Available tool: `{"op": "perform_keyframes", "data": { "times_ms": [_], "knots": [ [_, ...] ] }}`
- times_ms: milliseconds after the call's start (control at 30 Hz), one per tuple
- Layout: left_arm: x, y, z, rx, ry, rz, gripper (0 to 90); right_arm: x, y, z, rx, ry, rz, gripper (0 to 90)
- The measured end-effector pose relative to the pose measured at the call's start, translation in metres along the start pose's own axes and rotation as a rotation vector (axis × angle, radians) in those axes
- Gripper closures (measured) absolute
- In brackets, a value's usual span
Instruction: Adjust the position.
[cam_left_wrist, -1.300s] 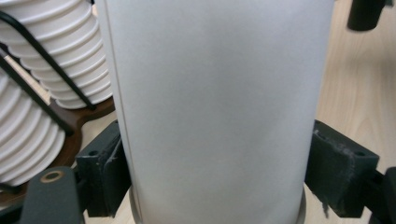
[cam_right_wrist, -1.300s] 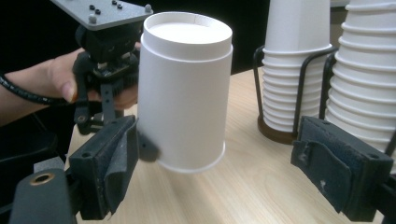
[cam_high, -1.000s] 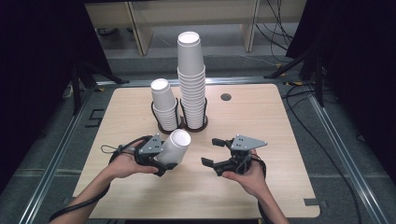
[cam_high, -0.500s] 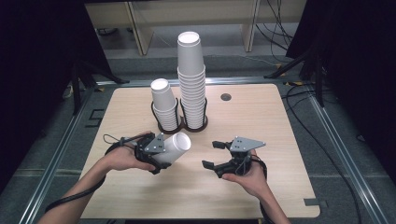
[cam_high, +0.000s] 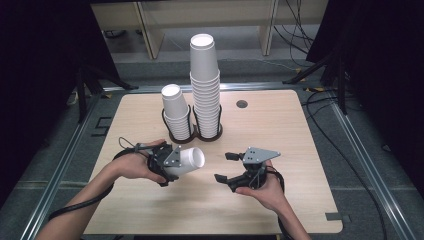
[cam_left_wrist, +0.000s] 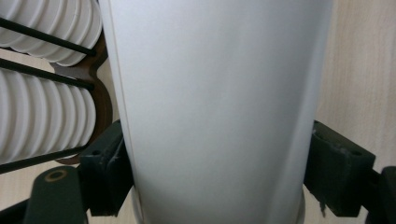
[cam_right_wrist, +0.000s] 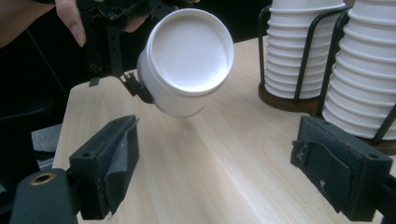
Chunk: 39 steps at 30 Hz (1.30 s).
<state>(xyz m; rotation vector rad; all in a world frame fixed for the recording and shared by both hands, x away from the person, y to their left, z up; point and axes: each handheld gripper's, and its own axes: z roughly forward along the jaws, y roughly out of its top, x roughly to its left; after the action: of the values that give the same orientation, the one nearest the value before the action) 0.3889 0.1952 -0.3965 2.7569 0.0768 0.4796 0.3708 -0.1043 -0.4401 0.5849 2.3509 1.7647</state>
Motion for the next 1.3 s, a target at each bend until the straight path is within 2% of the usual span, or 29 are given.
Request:
{"op": "perform_keyframes", "data": {
  "times_ms": [133,167,267,333,367,400,433,467,500,567,633,667,733,933,967,1000,1033,1133,1200,1300],
  "knots": [
    [0.0,0.003,-0.001,0.021,-0.005,0.024,19.2,0.001,0.001,0.002,0.007,0.004,-0.019,15.0],
    [0.0,0.004,-0.001,0.03,-0.006,0.029,19.3,0.002,0.001,0.003,0.014,0.016,-0.006,15.0],
    [0.0,0.005,0.0,0.061,-0.012,0.054,19.3,0.004,0.003,0.006,0.016,0.015,-0.028,15.0],
    [-0.001,0.006,0.0,0.072,-0.018,0.058,19.4,0.005,0.003,0.008,0.019,0.033,-0.028,15.0],
    [-0.002,0.007,0.001,0.088,-0.024,0.076,19.4,0.005,0.005,0.01,0.027,0.035,-0.029,15.0],
    [-0.002,0.007,0.001,0.088,-0.024,0.076,19.4,0.005,0.005,0.01,0.027,0.035,-0.029,15.0],
    [-0.003,0.008,0.001,0.109,-0.026,0.098,19.4,0.006,0.007,0.013,0.034,0.034,-0.052,15.0],
    [-0.004,0.008,0.001,0.117,-0.028,0.107,19.4,0.007,0.008,0.014,0.03,0.036,-0.042,15.0],
    [-0.004,0.009,0.001,0.122,-0.033,0.116,19.5,0.007,0.009,0.016,0.032,0.04,-0.061,15.0],
    [-0.006,0.01,0.001,0.14,-0.036,0.141,19.6,0.007,0.011,0.02,0.046,0.055,-0.068,15.0],
    [-0.007,0.012,0.001,0.148,-0.04,0.149,19.6,0.009,0.013,0.024,0.05,0.068,-0.086,15.0],
    [-0.007,0.012,0.001,0.15,-0.042,0.153,19.6,0.011,0.014,0.026,0.055,0.08,-0.074,15.0],
    [-0.008,0.013,0.001,0.158,-0.044,0.154,19.6,0.011,0.016,0.03,0.061,0.087,-0.102,15.1],
    [-0.009,0.014,0.002,0.18,-0.06,0.181,19.8,0.013,0.018,0.039,0.057,0.095,-0.128,15.1],
    [-0.01,0.015,0.002,0.185,-0.067,0.186,19.8,0.014,0.018,0.039,0.066,0.105,-0.116,15.1],
    [-0.01,0.015,0.002,0.19,-0.072,0.191,19.8,0.013,0.019,0.042,0.05,0.112,-0.126,15.1],
    [-0.01,0.015,0.002,0.193,-0.075,0.191,19.8,0.013,0.02,0.042,0.069,0.108,-0.147,15.1],
    [-0.01,0.016,0.002,0.192,-0.073,0.192,19.8,0.016,0.019,0.047,0.071,0.117,-0.141,15.1],
    [-0.01,0.017,0.002,0.192,-0.074,0.191,19.8,0.017,0.019,0.051,0.073,0.12,-0.158,15.1],
    [-0.01,0.017,0.003,0.194,-0.08,0.192,19.8,0.02,0.018,0.055,0.08,0.123,-0.133,15.1]
  ]
}}
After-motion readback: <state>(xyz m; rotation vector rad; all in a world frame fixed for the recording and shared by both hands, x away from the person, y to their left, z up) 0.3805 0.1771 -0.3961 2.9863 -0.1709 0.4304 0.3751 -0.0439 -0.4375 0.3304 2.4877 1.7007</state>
